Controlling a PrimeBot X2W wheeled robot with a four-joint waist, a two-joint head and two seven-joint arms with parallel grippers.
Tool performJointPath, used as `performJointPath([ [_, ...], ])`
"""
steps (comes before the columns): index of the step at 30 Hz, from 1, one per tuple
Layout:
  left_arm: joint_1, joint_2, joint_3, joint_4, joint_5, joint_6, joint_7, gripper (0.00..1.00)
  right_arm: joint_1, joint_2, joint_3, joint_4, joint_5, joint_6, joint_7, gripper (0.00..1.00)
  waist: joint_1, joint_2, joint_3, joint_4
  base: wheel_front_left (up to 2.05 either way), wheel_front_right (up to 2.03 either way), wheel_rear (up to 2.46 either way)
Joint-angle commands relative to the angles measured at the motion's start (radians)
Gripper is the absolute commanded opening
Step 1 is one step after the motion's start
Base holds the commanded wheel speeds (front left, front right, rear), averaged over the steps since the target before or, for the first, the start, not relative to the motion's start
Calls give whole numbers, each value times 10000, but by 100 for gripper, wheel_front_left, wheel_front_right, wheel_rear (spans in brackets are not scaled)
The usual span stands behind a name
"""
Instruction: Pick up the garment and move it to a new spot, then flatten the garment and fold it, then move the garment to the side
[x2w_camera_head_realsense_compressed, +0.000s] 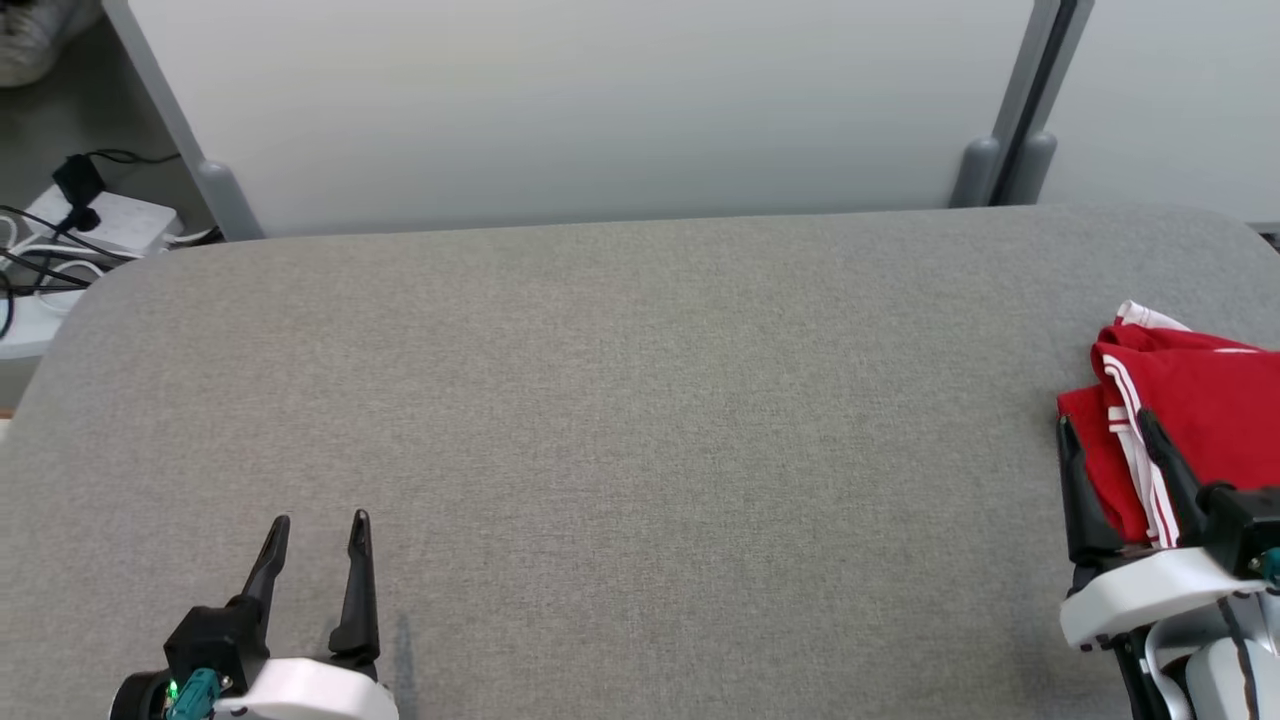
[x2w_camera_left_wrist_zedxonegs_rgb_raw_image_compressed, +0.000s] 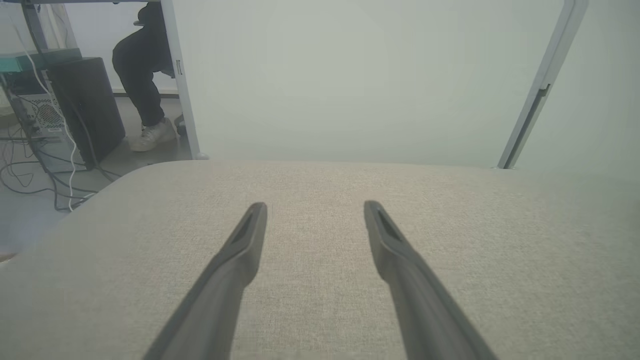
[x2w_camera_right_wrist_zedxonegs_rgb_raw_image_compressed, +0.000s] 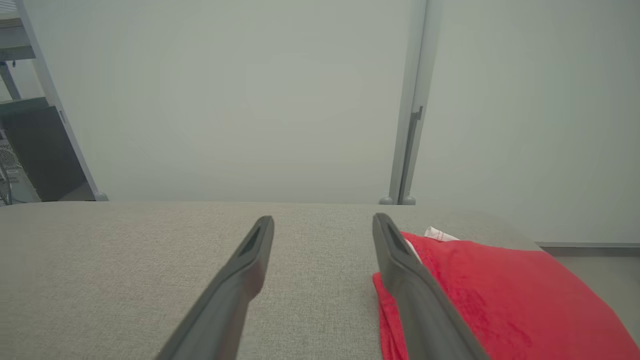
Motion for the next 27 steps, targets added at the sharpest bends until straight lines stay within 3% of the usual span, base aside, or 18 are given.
performJointPath([
  [1, -87, 69, 356, -176, -68, 135, -59, 100, 89, -20, 227, -321, 8, 31, -103, 100, 0, 0, -202, 195, 0, 0, 0],
  [16, 262, 69, 541, -431, 19, 72, -59, 100, 370, 151, 346, -472, -82, 31, -103, 100, 0, 0, -417, 432, 0, 0, 0],
  [17, 407, 2, 186, -109, -50, 79, 0, 0, 508, 263, 92, -104, -31, 0, 2, 0, 0, 0, -417, 434, 0, 0, 0],
  [27, 505, -84, 244, 403, -740, 24, 242, 0, 862, 498, 2, 300, 649, 0, 259, 0, 21, 0, -430, 433, 0, 0, 0],
])
